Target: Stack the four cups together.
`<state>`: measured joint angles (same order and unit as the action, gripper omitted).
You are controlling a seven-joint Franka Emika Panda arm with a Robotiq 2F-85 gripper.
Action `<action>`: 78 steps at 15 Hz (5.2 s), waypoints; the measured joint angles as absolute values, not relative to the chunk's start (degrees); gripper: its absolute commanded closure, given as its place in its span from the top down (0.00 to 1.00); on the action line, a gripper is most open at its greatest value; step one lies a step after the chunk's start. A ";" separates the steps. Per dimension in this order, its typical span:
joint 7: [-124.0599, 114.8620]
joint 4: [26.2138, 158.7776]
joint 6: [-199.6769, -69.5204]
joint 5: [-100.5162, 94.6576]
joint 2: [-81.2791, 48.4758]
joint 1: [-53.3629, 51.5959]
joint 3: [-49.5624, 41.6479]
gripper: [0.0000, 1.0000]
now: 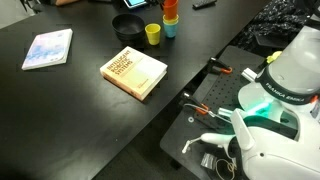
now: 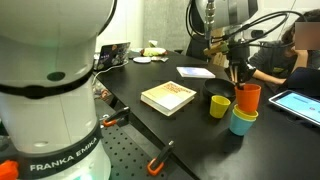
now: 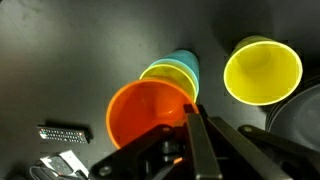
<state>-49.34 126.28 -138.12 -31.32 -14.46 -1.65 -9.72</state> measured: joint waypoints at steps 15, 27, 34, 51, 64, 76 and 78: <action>-47.59 125.87 -141.22 -28.57 -16.92 -2.02 -9.10 1.00; -24.53 129.51 -145.36 -10.55 -18.25 -2.19 -3.32 1.00; -14.98 129.01 -148.24 -6.81 -21.85 -2.02 -3.16 1.00; -10.58 121.64 -148.60 -6.74 -28.08 -2.02 -3.74 0.42; -13.68 120.30 -146.74 -11.96 -28.22 -4.69 -8.38 0.03; -25.70 116.65 -135.28 -19.98 -19.52 -9.19 -9.82 0.03; -28.13 115.68 -134.61 -22.58 -19.08 -9.01 -10.71 0.03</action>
<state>-28.13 115.68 -134.61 -22.58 -19.08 -9.01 -10.71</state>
